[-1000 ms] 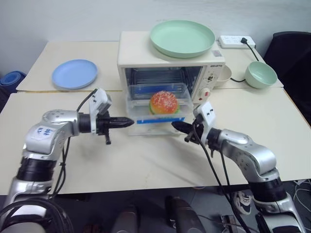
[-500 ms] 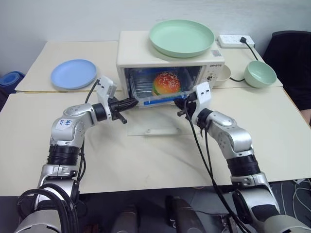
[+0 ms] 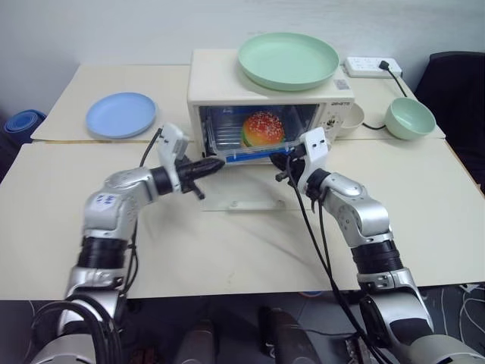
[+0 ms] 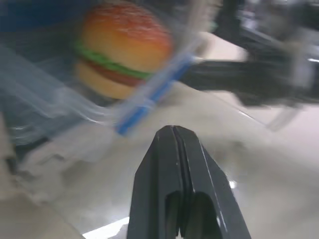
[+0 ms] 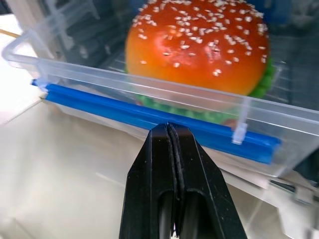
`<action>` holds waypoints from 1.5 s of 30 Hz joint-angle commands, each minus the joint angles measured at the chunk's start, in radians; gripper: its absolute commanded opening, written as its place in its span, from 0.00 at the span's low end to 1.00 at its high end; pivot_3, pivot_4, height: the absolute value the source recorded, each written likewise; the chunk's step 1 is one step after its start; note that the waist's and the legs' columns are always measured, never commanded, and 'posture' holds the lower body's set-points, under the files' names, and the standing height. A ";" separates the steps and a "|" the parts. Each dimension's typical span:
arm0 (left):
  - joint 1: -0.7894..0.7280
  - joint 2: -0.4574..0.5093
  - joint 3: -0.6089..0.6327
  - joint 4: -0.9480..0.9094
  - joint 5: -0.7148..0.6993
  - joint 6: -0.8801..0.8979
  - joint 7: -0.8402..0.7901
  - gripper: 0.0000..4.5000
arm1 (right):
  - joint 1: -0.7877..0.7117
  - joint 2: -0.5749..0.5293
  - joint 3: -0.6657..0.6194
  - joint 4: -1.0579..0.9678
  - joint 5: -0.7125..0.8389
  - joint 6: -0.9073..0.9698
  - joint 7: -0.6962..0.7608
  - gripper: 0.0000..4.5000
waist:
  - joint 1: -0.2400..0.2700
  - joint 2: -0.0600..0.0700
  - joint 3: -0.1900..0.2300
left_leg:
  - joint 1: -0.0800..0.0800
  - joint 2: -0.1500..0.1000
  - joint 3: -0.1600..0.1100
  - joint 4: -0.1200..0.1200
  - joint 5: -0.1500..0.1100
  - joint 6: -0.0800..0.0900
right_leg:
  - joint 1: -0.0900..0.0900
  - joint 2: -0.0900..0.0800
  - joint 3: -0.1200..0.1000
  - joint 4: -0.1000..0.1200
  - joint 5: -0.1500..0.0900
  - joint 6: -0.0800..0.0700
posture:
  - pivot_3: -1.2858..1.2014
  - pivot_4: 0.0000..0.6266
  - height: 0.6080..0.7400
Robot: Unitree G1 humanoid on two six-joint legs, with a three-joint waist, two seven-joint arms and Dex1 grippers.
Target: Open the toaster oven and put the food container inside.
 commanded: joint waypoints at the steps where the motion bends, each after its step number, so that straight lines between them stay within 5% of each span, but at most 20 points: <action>1: -0.068 -0.057 0.017 0.016 0.042 -0.095 0.085 0.00 | -0.048 0.019 -0.019 0.002 -0.019 -0.044 -0.002 0.01 | -0.006 0.000 0.000 | 0.000 0.000 0.000 -0.001 0.000 0.000 | 0.000 0.000 0.000 0.001 0.000 0.000 | 0.52 0.24 1.00; 10: -0.161 -0.098 0.038 0.157 0.098 -0.182 0.165 0.00 | -0.112 0.054 -0.055 0.071 -0.043 -0.096 -0.028 0.01 | -0.009 0.000 0.000 | 0.000 0.001 0.004 -0.002 0.000 0.000 | -0.003 0.002 0.001 0.003 0.000 0.001 | 0.52 0.24 1.00; 19: -0.012 0.194 0.113 -0.193 -0.100 0.080 -0.110 0.00 | 0.063 -0.087 -0.105 -0.273 0.099 0.107 0.096 0.01 | -0.009 0.000 0.000 | -0.003 0.002 0.003 -0.004 -0.001 -0.001 | -0.005 0.001 0.003 0.000 0.000 0.000 | 0.52 0.24 1.00; 27: 0.196 0.626 0.317 -0.392 -0.333 0.279 -0.447 0.45 | 0.451 -0.347 -0.194 -0.683 0.353 0.380 0.247 0.00 | -0.006 0.001 0.000 | -0.002 0.003 -0.001 -0.006 -0.002 -0.001 | -0.002 0.001 0.002 -0.004 -0.003 -0.002 | 0.52 0.24 1.00; 35: 0.298 0.722 0.386 -0.414 -0.369 0.273 -0.519 0.98 | 0.508 -0.274 -0.112 -0.597 0.242 0.328 0.134 0.00 | -0.007 0.000 0.000 | 0.005 0.002 0.003 -0.004 0.001 0.002 | 0.003 0.004 0.002 -0.007 -0.007 -0.010 | 0.52 0.24 1.00; 45: 0.290 0.732 0.385 -0.415 -0.361 0.245 -0.488 0.99 | 0.370 -0.140 -0.064 -0.343 0.092 0.131 0.076 0.00 | -0.009 0.000 0.000 | 0.003 0.002 0.003 -0.004 -0.001 0.000 | 0.000 0.003 0.001 -0.003 -0.004 -0.003 | 0.52 0.24 1.00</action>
